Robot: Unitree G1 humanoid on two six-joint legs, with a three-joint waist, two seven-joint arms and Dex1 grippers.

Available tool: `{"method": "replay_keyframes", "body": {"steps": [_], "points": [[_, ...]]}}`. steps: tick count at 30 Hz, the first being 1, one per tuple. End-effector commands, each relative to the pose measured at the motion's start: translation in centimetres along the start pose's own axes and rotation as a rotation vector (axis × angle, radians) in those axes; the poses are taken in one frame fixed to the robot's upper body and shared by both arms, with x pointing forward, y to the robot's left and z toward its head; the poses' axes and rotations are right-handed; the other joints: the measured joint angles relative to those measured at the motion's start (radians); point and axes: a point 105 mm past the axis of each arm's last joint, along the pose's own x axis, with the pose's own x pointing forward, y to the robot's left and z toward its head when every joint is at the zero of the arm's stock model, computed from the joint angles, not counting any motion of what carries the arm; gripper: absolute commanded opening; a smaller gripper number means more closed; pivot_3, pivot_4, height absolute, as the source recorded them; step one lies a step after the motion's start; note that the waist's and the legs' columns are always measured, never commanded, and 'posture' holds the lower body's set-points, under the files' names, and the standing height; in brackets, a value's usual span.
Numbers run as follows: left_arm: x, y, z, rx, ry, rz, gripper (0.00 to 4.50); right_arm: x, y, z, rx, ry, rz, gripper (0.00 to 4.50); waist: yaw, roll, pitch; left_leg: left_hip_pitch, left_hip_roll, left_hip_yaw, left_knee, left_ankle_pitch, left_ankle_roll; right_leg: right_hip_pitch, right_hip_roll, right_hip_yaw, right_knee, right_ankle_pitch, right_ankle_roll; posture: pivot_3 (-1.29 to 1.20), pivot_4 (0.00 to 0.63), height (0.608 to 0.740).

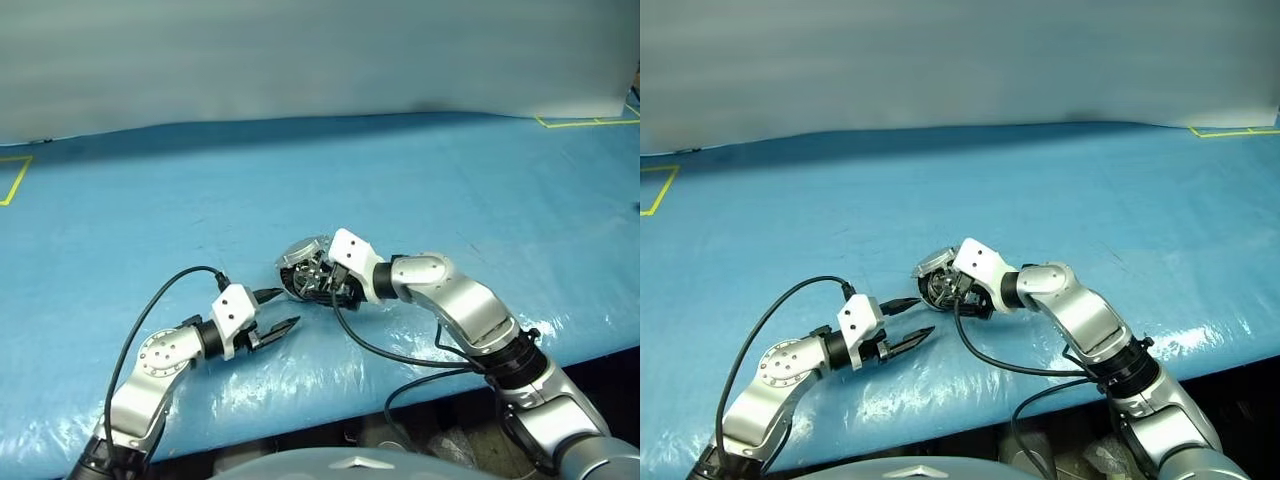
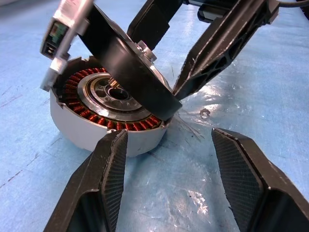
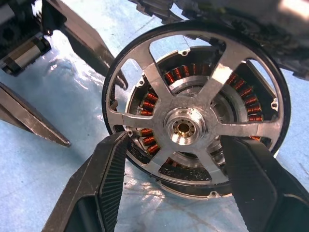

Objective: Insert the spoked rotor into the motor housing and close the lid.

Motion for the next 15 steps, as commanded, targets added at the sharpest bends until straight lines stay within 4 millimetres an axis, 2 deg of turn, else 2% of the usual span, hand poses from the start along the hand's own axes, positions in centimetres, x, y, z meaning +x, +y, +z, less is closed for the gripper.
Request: {"method": "replay_keyframes", "body": {"steps": [1, 5, 11, 15], "points": [[0.1, 0.0, 0.7, 0.024, -0.036, 0.006, 2.92, -1.3, -0.9, 3.0, -0.031, -0.122, -0.041, 3.19, 0.0, 0.0, 0.0, 0.0, 0.0, 0.0, 0.0, 0.0, 0.0, 0.0, 0.0, 0.0, 0.0, 0.0, 0.0, 0.0, 0.15, 0.74], [-0.2, 0.1, 0.6, 0.006, -0.037, 0.002, 2.92, -2.4, -0.4, 4.0, -0.045, -0.184, 0.001, 3.19, 0.0, 0.0, 0.0, 0.0, 0.0, 0.0, 0.0, 0.0, 0.0, 0.0, 0.0, 0.0, 0.0, 0.0, 0.0, 0.0, 0.15, 0.74], [-2.7, 1.6, -0.3, -0.029, 0.038, 0.046, 2.92, -2.9, -1.1, 3.9, -0.043, -0.19, -0.037, 3.19, -0.003, 0.001, 0.0, 0.0, 0.001, 0.0, 0.0, 0.0, 0.0, -0.001, 0.0, 0.0, 0.0, 0.0, 0.0, 0.0, 0.15, 0.74], [-3.5, 2.4, -0.2, -0.003, 0.06, 0.081, 2.92, -2.7, -1.0, 3.6, -0.027, -0.193, -0.04, 3.19, -0.002, 0.001, 0.001, 0.0, 0.001, 0.0, 0.0, 0.0, 0.0, 0.0, 0.0, 0.0, 0.0, 0.0, 0.0, 0.0, 0.15, 0.74]]}}
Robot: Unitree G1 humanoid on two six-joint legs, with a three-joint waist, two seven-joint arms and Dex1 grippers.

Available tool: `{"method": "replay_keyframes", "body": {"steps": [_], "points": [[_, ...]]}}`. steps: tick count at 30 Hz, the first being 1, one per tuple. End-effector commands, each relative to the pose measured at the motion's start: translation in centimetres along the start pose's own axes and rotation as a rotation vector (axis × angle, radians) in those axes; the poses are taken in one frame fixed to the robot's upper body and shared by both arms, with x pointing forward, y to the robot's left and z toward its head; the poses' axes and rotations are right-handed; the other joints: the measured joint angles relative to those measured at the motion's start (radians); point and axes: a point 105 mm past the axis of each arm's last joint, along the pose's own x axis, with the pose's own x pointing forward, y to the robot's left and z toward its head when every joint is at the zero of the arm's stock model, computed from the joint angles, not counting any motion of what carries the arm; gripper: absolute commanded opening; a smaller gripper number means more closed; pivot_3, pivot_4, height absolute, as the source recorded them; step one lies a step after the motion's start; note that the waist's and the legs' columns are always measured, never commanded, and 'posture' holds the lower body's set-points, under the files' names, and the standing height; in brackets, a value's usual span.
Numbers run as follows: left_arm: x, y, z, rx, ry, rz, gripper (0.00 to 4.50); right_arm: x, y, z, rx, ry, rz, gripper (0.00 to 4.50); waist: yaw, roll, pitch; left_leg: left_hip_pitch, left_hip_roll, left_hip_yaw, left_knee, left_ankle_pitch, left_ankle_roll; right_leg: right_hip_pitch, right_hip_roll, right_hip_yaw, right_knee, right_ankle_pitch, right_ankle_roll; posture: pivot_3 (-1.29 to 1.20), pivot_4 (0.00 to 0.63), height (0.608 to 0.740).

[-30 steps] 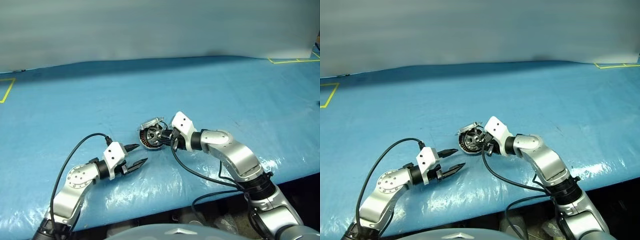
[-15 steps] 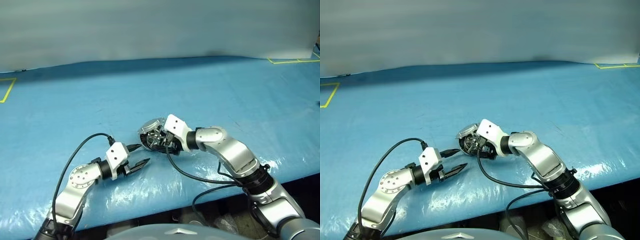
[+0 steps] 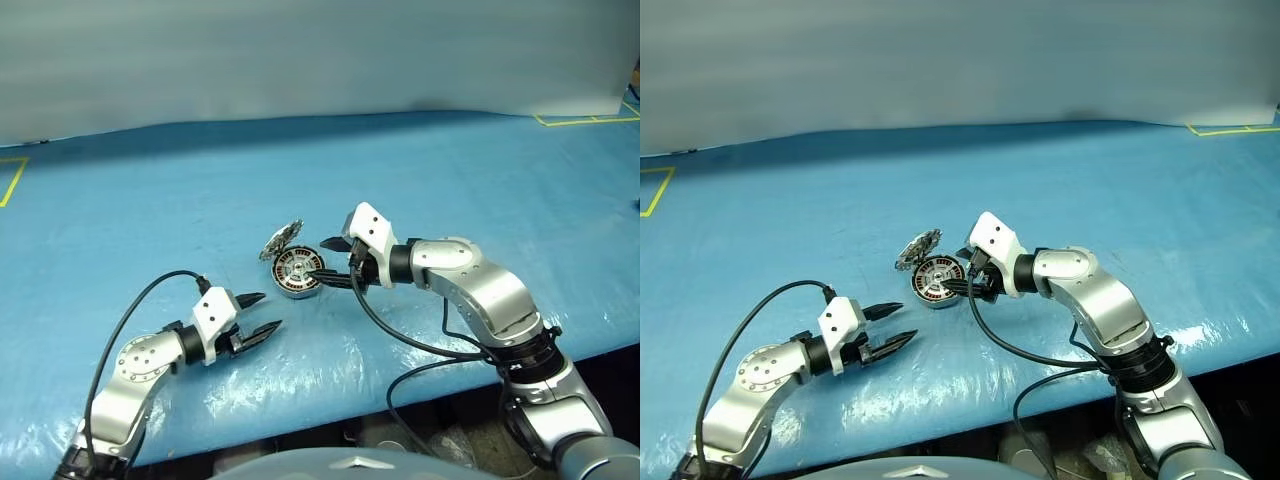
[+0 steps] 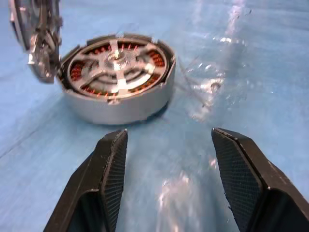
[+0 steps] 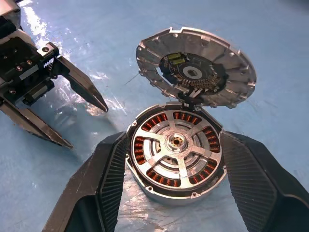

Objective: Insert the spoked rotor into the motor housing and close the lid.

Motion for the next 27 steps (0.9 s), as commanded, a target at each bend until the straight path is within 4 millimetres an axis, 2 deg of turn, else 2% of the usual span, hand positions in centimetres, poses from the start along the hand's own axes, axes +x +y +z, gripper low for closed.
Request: {"method": "replay_keyframes", "body": {"steps": [1, 6, 8, 11, 17, 22, 27], "points": [[-0.4, 0.7, 1.3, 0.038, -0.036, 0.038, 2.92, -0.1, 0.1, 0.9, -0.018, -0.05, -0.007, 3.19, 0.001, 0.0, 0.0, 0.0, 0.0, 0.0, 0.0, 0.0, 0.0, 0.0, 0.0, 0.0, 0.0, 0.0, 0.0, 0.0, 0.15, 0.74], [0.4, 0.5, 2.5, 0.054, -0.089, 0.042, 2.92, 0.4, 0.4, 1.6, -0.004, -0.106, -0.017, 3.19, 0.001, 0.0, 0.0, 0.0, 0.0, 0.001, 0.0, 0.0, 0.0, 0.0, -0.001, 0.0, -0.001, 0.0, 0.0, 0.0, 0.15, 0.74], [0.8, 0.3, 2.8, 0.048, -0.106, 0.041, 2.92, 0.8, 0.5, 1.2, -0.021, -0.103, -0.039, 3.19, 0.001, 0.0, 0.0, 0.0, -0.001, 0.001, 0.0, 0.0, 0.0, 0.0, 0.0, 0.0, -0.001, 0.0, 0.0, 0.0, 0.15, 0.74], [1.3, 0.0, 3.0, 0.042, -0.121, 0.036, 2.92, 1.4, 1.3, 0.0, -0.001, -0.098, -0.041, 2.56, 0.002, 0.0, 0.0, 0.0, -0.001, 0.0, 0.0, 0.001, -0.001, 0.0, 0.0, 0.0, -0.001, 0.0, 0.001, 0.0, 0.15, 0.74], [1.1, 0.4, 3.0, 0.041, -0.123, 0.06, 2.92, 2.7, 1.2, -0.7, 0.056, -0.13, -0.075, 0.6, -0.002, 0.0, 0.0, 0.0, -0.002, 0.002, 0.0, 0.001, -0.001, 0.0, 0.001, 0.001, 0.0, 0.0, 0.001, 0.0, 0.15, 0.74], [0.7, 1.6, 3.7, 0.038, -0.152, 0.109, 2.92, 3.9, 1.4, -0.5, 0.086, -0.16, -0.064, 0.6, 0.0, 0.0, 0.0, 0.0, -0.001, 0.001, 0.0, 0.001, -0.001, 0.0, 0.001, 0.0, 0.0, 0.0, 0.0, 0.0, 0.15, 0.74], [0.3, 2.5, 4.4, 0.007, -0.187, 0.163, 2.92, 5.4, -0.8, -2.8, 0.16, -0.105, -0.167, 0.6, -0.001, 0.0, 0.0, 0.0, -0.002, 0.001, 0.0, 0.002, -0.003, 0.0, 0.001, 0.001, 0.0, 0.0, 0.001, 0.0, 0.15, 0.74]]}}
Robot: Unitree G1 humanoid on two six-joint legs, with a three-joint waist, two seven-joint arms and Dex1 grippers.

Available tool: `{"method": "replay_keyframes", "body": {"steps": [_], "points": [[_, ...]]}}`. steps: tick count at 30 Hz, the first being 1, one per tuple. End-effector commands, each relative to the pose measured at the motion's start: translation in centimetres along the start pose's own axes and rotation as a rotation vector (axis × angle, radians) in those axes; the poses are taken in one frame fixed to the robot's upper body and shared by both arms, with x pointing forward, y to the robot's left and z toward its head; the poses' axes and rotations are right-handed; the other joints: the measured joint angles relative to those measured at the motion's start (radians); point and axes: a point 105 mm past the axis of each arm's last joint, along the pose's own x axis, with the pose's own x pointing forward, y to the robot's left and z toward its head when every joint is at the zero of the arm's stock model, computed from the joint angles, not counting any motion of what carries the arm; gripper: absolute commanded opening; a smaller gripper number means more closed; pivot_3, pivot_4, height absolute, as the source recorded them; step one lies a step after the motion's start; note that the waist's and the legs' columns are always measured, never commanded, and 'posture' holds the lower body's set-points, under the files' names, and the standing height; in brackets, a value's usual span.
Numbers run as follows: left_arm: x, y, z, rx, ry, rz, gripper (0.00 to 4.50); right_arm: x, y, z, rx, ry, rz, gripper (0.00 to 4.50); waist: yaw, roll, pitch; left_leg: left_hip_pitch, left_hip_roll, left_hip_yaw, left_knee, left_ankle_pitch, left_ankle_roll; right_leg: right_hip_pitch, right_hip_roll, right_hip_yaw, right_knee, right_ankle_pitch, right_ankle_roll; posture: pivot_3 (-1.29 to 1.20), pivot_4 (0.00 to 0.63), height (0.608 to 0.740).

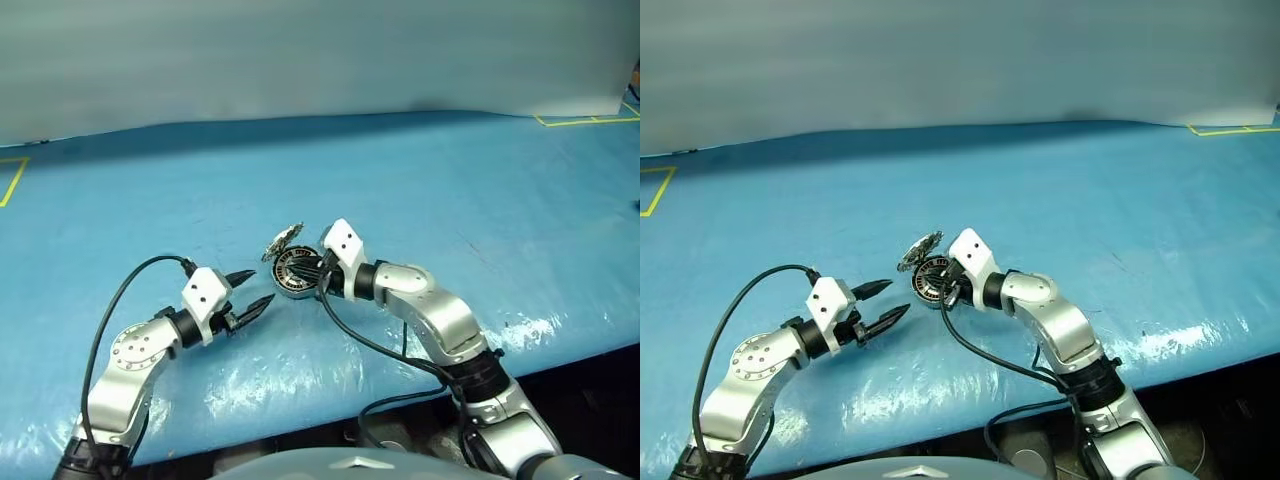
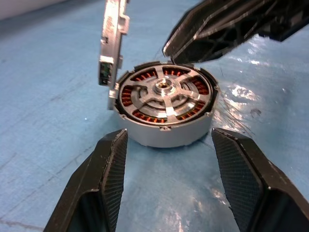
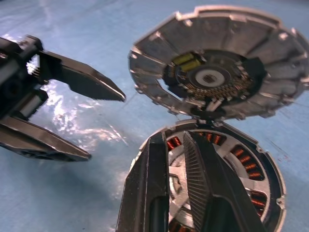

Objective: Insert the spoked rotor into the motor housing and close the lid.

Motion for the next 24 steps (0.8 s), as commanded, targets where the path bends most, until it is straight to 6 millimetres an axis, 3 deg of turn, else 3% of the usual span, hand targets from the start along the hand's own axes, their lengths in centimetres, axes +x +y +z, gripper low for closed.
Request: {"method": "replay_keyframes", "body": {"steps": [1, 5, 12, 18, 19, 21, 24], "points": [[-0.1, 0.6, 2.1, 0.005, -0.079, 0.04, 2.92, 0.6, -1.9, -0.6, 0.0, 0.011, -0.092, 0.6, 0.0, 0.0, 0.0, 0.0, 0.0, 0.0, 0.0, 0.0, -0.001, 0.0, 0.0, 0.0, 0.0, 0.0, 0.0, 0.0, 0.15, 0.74], [-0.2, 1.0, 2.6, -0.009, -0.1, 0.062, 2.92, 1.0, -2.6, -1.3, 0.024, 0.022, -0.134, 0.6, -0.001, 0.0, 0.0, 0.0, 0.0, 0.0, 0.0, 0.001, -0.001, 0.0, 0.0, 0.0, 0.0, 0.0, 0.0, 0.0, 0.15, 0.74], [0.2, 3.5, 5.7, -0.11, -0.254, 0.162, 2.92, 0.8, -0.3, -1.8, 0.003, 0.022, -0.037, 0.6, 0.001, 0.0, 0.0, 0.0, 0.0, 0.0, 0.0, 0.001, -0.002, 0.001, 0.0, 0.0, 0.0, 0.001, 0.001, 0.0, 0.15, 0.74], [0.9, 6.4, 8.9, -0.214, -0.418, 0.221, 2.92, -0.5, 0.0, 0.5, 0.01, -0.107, -0.05, 0.6, -0.001, -0.001, 0.0, 0.0, -0.001, -0.001, 0.0, 0.001, -0.002, 0.001, 0.0, 0.0, 0.0, 0.003, 0.004, 0.0, 0.15, 0.74], [1.2, 6.5, 9.2, -0.209, -0.423, 0.21, 2.92, -0.9, 0.0, 1.1, 0.017, -0.138, -0.052, 0.6, 0.0, -0.001, -0.001, 0.0, -0.001, -0.001, 0.0, 0.001, -0.002, 0.001, 0.0, 0.0, 0.0, 0.003, 0.004, 0.0, 0.15, 0.74], [1.9, 6.6, 9.3, -0.195, -0.416, 0.197, 2.92, -1.8, 0.3, 1.8, 0.015, -0.181, -0.043, 0.01, 0.0, -0.001, 0.0, 0.0, -0.002, -0.001, 0.0, 0.001, -0.002, 0.001, 0.0, 0.0, -0.001, 0.003, 0.005, 0.0, 0.15, 0.74], [3.6, 6.2, 8.8, -0.171, -0.368, 0.14, 2.92, -3.5, 0.5, 2.2, -0.014, -0.198, -0.059, 0.01, 0.003, -0.001, 0.0, 0.0, -0.002, -0.001, 0.0, 0.001, -0.002, 0.001, 0.0, 0.0, -0.001, 0.003, 0.005, 0.0, 0.15, 0.74]]}}
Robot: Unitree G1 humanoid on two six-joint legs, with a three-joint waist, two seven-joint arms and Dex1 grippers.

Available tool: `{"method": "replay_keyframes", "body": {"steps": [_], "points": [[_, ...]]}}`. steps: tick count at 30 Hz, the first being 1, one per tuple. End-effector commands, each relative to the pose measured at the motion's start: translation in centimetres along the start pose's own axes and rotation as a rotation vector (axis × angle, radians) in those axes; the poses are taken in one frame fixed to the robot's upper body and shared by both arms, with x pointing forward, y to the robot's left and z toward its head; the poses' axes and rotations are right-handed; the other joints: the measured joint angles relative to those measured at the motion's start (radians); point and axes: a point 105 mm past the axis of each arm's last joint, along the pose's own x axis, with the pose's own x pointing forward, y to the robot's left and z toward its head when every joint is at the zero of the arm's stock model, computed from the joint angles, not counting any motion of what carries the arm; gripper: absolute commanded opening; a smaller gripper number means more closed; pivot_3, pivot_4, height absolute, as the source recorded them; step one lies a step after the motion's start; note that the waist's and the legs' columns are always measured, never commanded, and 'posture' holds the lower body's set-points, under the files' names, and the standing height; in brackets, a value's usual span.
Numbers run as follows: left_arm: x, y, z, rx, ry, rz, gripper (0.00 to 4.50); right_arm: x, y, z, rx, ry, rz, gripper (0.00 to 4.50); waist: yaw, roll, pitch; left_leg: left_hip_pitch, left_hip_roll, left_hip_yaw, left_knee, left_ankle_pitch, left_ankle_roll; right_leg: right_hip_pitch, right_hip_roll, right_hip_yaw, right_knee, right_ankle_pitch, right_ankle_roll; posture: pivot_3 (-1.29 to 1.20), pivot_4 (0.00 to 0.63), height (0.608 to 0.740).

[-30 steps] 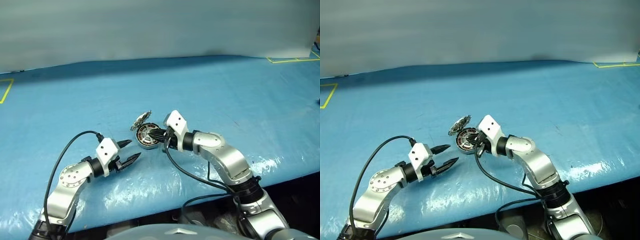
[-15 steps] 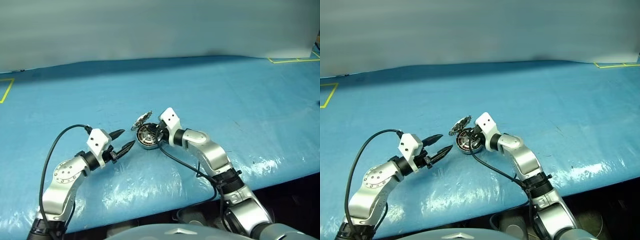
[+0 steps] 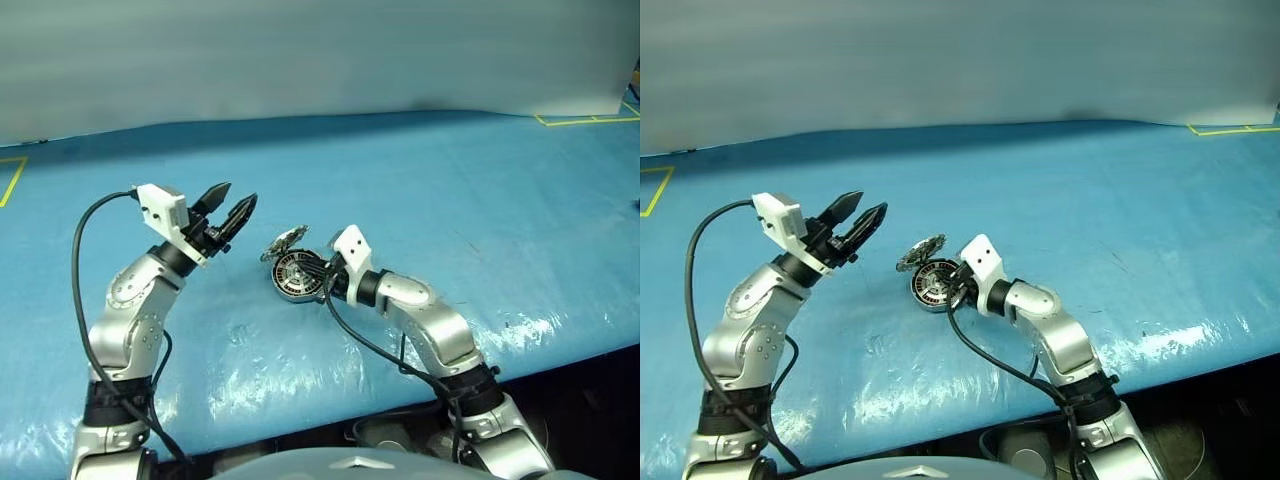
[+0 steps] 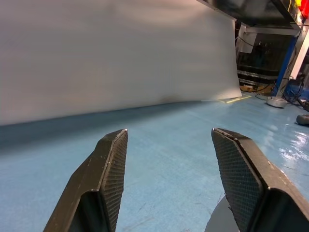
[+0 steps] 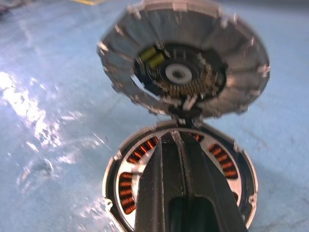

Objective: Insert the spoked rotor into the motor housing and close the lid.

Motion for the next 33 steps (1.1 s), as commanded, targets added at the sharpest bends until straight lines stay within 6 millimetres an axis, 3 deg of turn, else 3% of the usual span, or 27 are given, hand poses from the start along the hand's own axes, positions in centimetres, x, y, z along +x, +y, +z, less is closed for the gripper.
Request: {"method": "replay_keyframes", "body": {"steps": [1, 9, 12, 15, 22, 29, 33], "points": [[1.2, -0.7, -0.6, 0.036, 0.031, -0.059, 2.92, -1.6, 0.2, 2.0, -0.041, -0.069, -0.006, 0.01, 0.002, 0.0, 0.0, 0.0, 0.0, 0.0, 0.0, 0.0, 0.0, 0.0, 0.0, 0.0, 0.0, 0.0, 0.0, 0.0, 0.15, 0.74], [4.2, -1.9, -3.4, 0.062, 0.132, -0.213, 2.92, -5.5, 2.2, 1.4, 0.01, -0.033, 0.035, 0.01, 0.002, 0.0, 0.0, 0.0, 0.0, 0.0, 0.0, 0.0, 0.0, 0.0, 0.0, 0.0, 0.0, 0.0, 0.0, 0.0, 0.15, 0.74], [4.9, -2.4, -3.7, 0.08, 0.147, -0.278, 2.92, -6.4, 1.5, 1.2, 0.022, -0.024, -0.034, 0.01, 0.0, -0.001, 0.0, 0.0, 0.0, 0.0, 0.0, 0.0, 0.0, 0.0, 0.0, 0.0, -0.001, 0.0, 0.0, 0.0, 0.15, 0.74], [5.3, -2.9, -3.8, 0.096, 0.153, -0.336, 2.29, -6.8, 1.0, 1.2, 0.021, -0.021, -0.086, 0.0, -0.001, -0.001, 0.0, 0.0, 0.0, 0.001, 0.0, 0.0, 0.0, 0.0, 0.0, 0.001, 0.0, 0.0, 0.001, 0.0, 0.15, 0.74], [5.2, -2.9, -4.2, 0.048, 0.176, -0.41, 0.02, -7.2, 0.4, 0.8, 0.011, -0.001, -0.159, 0.0, 0.0, -0.001, 0.0, 0.0, 0.0, 0.001, 0.0, 0.0, 0.001, 0.0, 0.0, 0.001, -0.001, 0.0, 0.001, 0.0, 0.15, 0.74], [4.1, -4.4, -6.1, 0.087, 0.274, -0.513, 0.02, -7.2, 0.3, 0.6, 0.007, 0.011, -0.172, 0.0, 0.001, -0.001, 0.0, 0.0, 0.0, 0.001, 0.0, -0.001, 0.002, 0.0, 0.0, 0.001, 0.0, 0.0, 0.001, 0.0, 0.15, 0.74], [3.0, -6.1, -6.7, 0.088, 0.304, -0.608, 0.02, -7.6, 0.2, 1.4, 0.025, -0.03, -0.166, 0.0, 0.001, -0.001, 0.0, 0.0, 0.0, 0.001, 0.0, -0.001, 0.002, 0.0, 0.0, 0.001, -0.001, 0.0, 0.001, 0.0, 0.15, 0.74]]}}
